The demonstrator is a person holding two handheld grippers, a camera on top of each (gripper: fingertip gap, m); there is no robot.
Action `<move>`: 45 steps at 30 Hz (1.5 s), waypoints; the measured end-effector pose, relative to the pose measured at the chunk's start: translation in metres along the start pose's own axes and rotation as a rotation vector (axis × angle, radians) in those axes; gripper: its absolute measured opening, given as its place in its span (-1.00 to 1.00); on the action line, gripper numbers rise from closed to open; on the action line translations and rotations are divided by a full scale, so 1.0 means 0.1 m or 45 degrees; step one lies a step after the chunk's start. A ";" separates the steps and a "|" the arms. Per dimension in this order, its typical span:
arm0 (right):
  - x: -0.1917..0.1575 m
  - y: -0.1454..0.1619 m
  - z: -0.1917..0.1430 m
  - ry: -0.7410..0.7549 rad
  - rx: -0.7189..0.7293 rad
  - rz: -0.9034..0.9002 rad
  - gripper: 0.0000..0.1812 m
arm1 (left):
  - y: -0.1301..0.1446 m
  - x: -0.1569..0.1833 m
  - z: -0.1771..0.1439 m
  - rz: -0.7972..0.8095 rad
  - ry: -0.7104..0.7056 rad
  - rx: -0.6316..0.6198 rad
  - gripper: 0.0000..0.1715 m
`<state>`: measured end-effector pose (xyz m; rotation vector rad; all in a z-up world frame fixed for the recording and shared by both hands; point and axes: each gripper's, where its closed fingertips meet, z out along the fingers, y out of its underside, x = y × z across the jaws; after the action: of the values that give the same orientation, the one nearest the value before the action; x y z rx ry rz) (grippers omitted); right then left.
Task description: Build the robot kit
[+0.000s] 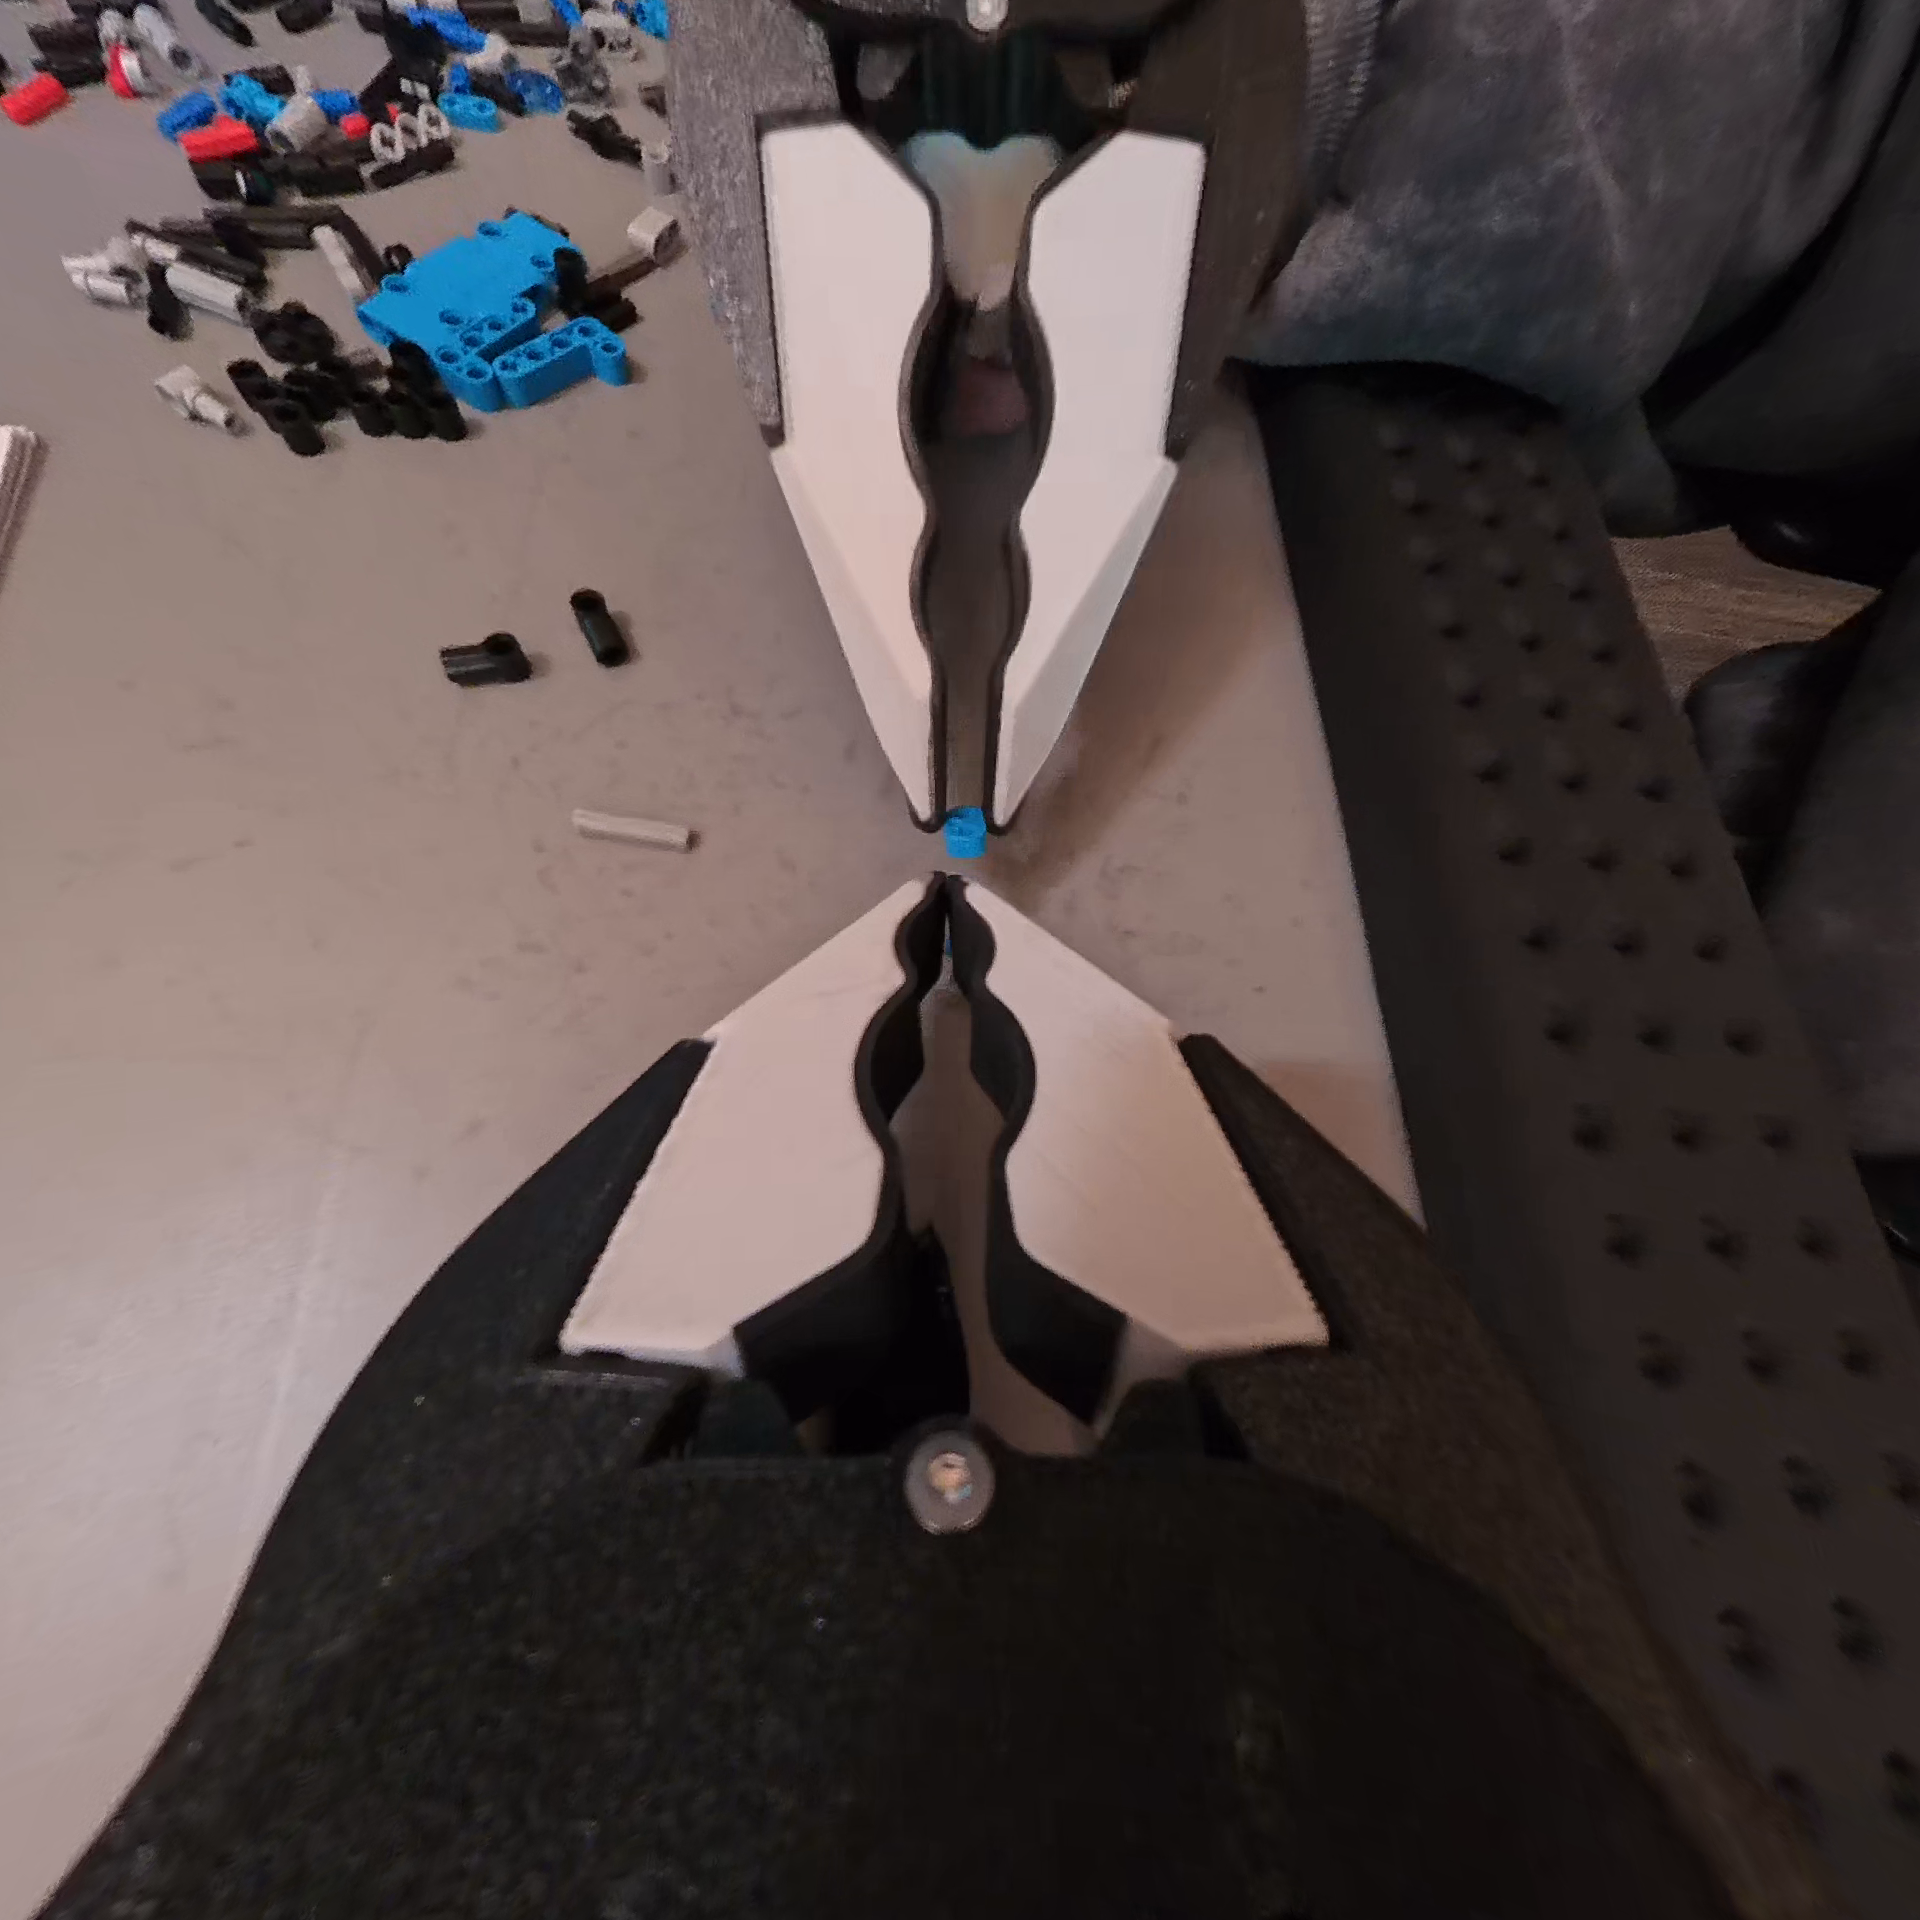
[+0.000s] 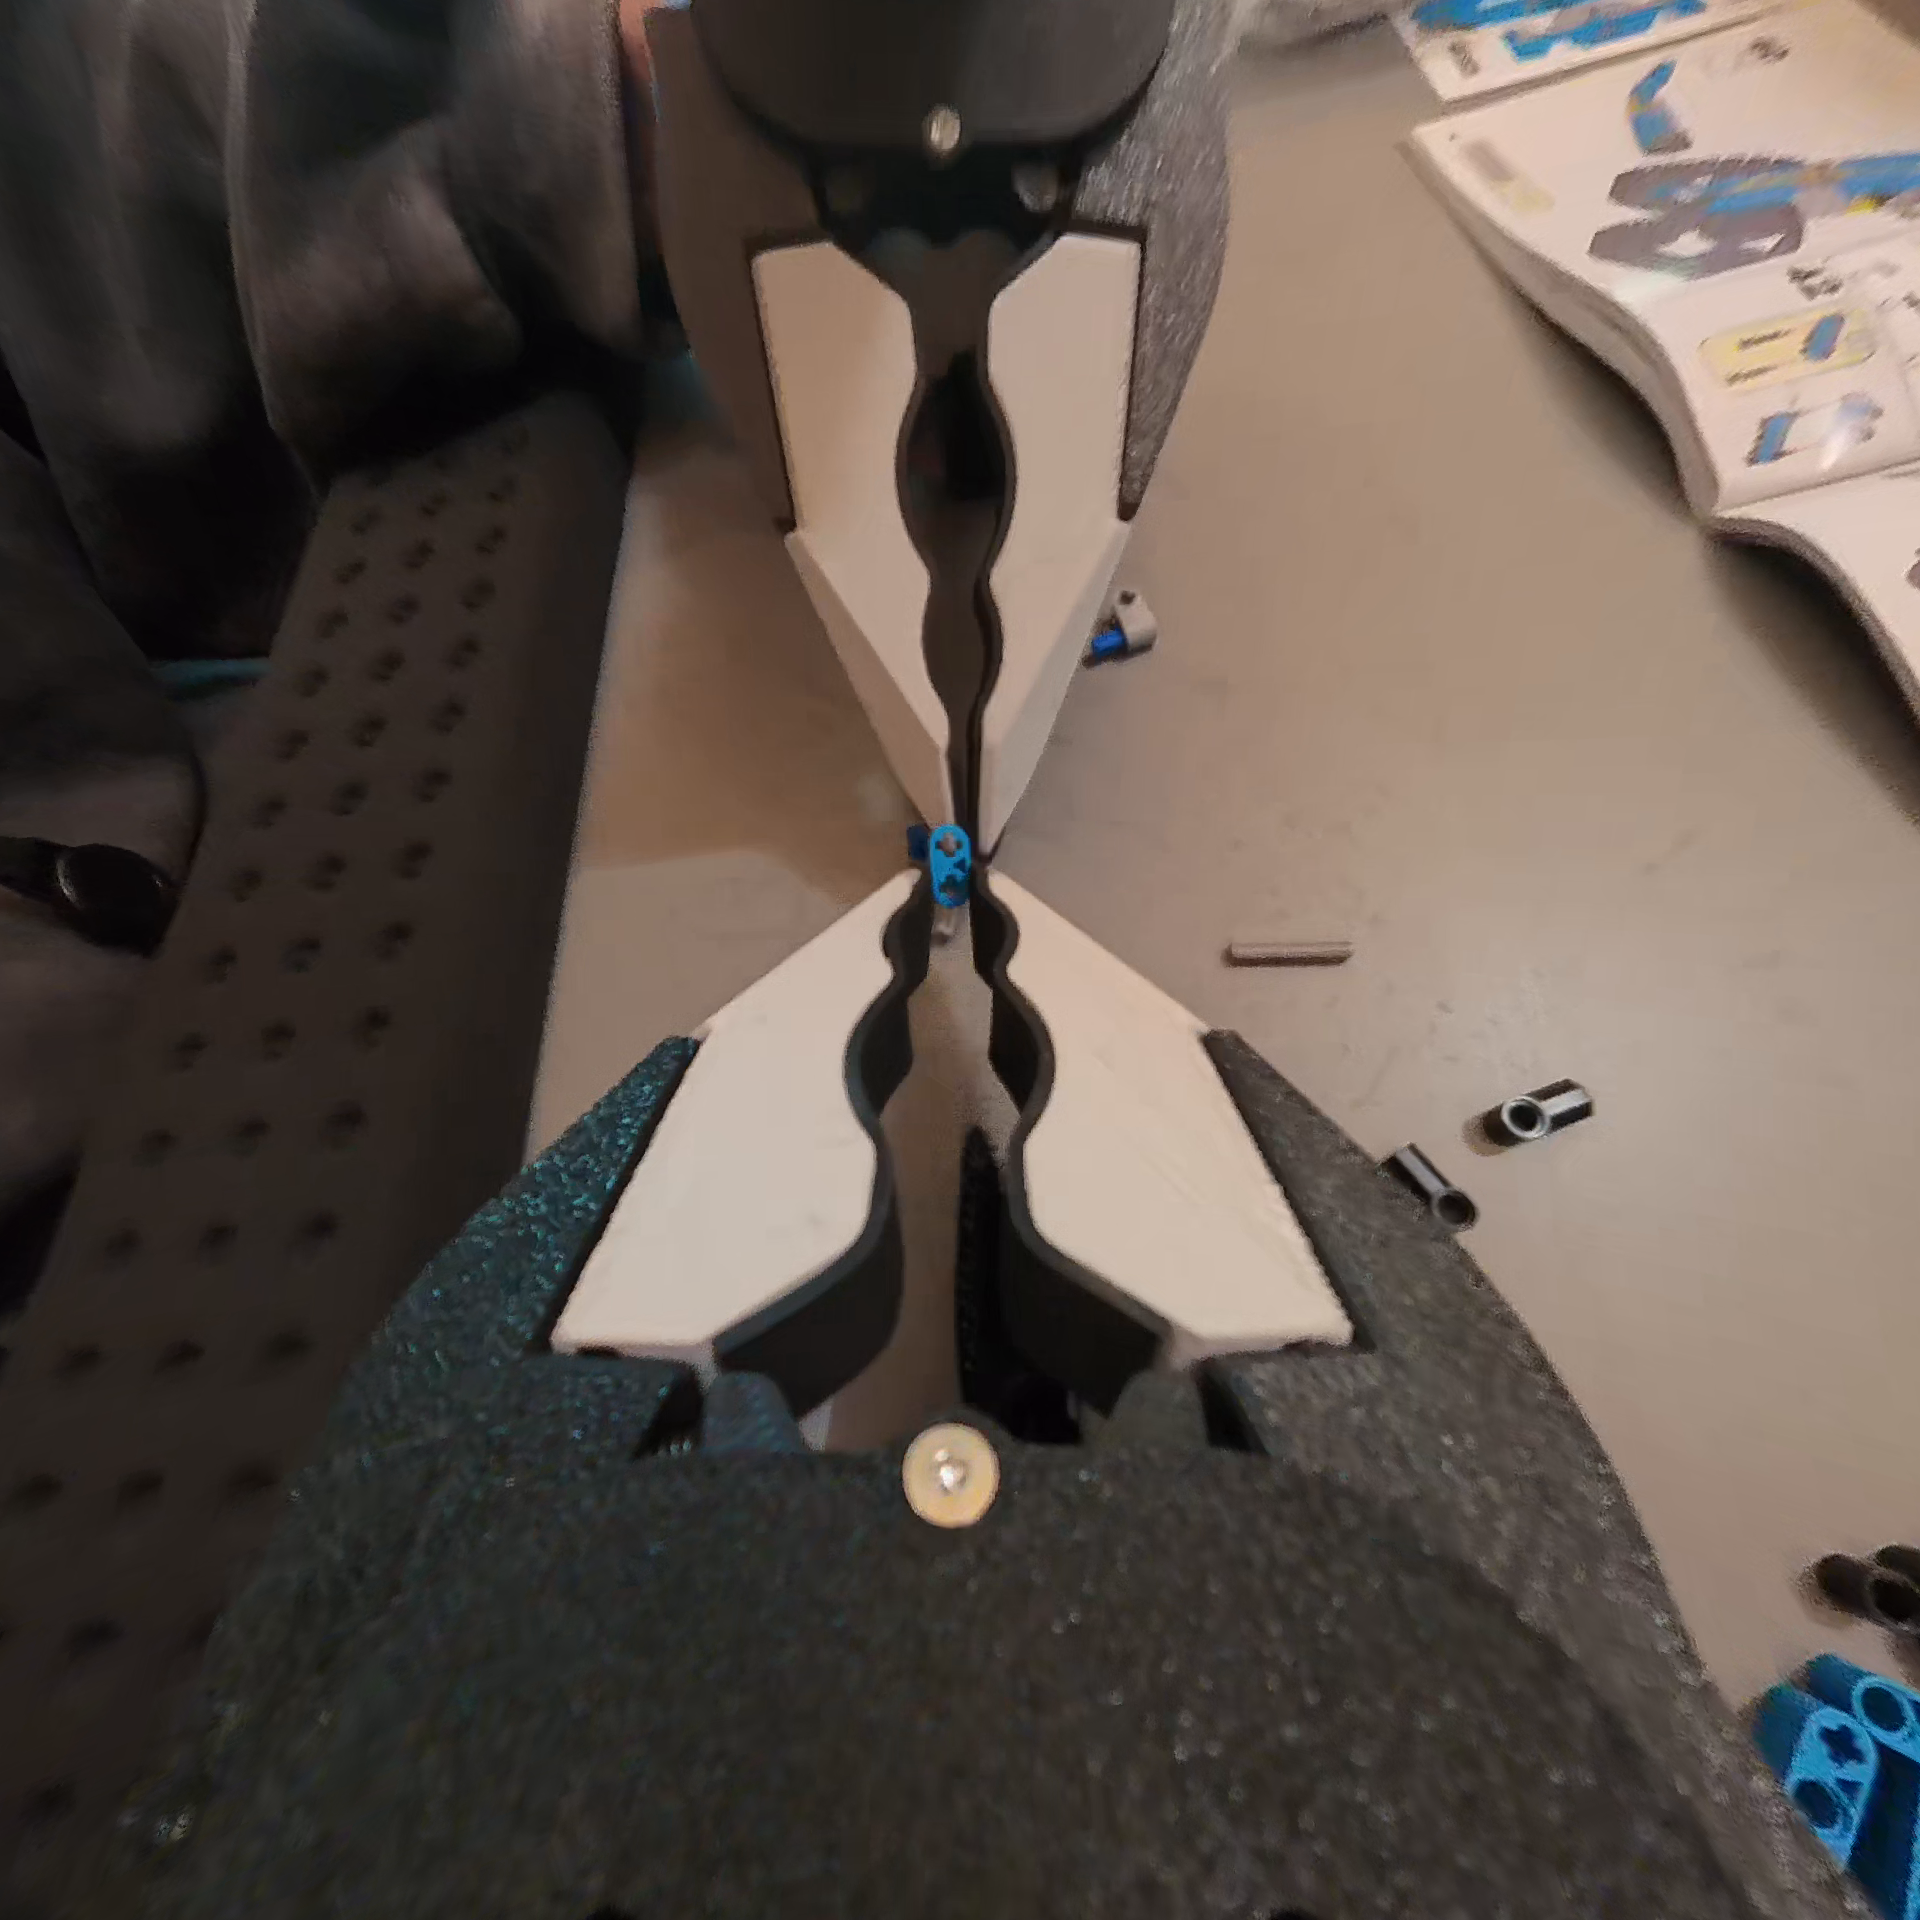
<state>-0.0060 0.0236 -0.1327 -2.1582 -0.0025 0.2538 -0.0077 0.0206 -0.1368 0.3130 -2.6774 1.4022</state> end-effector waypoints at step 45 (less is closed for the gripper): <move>-0.02 0.30 0.10 0.161 -0.429 0.076 -0.93 | 0.25 0.00 0.05 0.106 -0.073 -0.161 -0.82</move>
<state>-0.0126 0.0146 -0.1621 -2.5091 0.0981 0.1592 -0.0137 0.0302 -0.1600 0.2367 -2.8408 1.2550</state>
